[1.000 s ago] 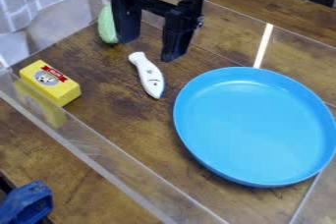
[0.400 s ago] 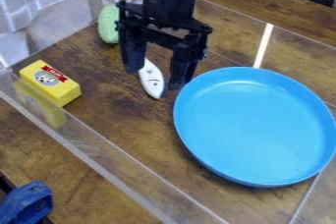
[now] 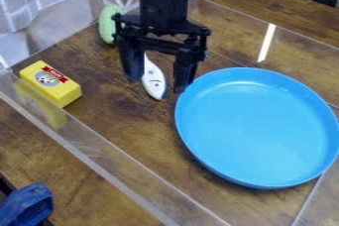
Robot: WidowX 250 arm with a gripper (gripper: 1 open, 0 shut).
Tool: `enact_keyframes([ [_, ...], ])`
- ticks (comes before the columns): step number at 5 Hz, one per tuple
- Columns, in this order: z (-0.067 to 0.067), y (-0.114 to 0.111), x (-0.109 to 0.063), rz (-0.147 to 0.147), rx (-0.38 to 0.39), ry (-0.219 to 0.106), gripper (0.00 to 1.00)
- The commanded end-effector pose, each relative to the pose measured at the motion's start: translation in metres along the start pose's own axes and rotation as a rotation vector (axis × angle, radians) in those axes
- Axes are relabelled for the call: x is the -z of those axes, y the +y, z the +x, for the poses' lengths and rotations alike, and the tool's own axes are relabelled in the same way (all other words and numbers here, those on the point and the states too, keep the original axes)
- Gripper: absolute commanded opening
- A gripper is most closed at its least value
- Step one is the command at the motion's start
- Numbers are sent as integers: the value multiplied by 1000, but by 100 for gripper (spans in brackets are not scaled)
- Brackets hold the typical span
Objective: Put the white object in the blue tray
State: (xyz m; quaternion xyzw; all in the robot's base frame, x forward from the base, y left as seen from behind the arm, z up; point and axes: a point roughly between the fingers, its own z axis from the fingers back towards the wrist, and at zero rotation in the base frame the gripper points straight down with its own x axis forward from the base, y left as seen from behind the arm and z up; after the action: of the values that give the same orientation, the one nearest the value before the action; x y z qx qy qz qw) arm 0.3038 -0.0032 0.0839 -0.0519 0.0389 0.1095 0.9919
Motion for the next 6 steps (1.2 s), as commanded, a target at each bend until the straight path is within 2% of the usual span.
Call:
enact_keyframes([
  [1,10,4,-5,-45,-54,-55,100],
  [4,37,15,9,-142,-155,-131,100],
  [6,54,25,15,-190,-214,-175,100],
])
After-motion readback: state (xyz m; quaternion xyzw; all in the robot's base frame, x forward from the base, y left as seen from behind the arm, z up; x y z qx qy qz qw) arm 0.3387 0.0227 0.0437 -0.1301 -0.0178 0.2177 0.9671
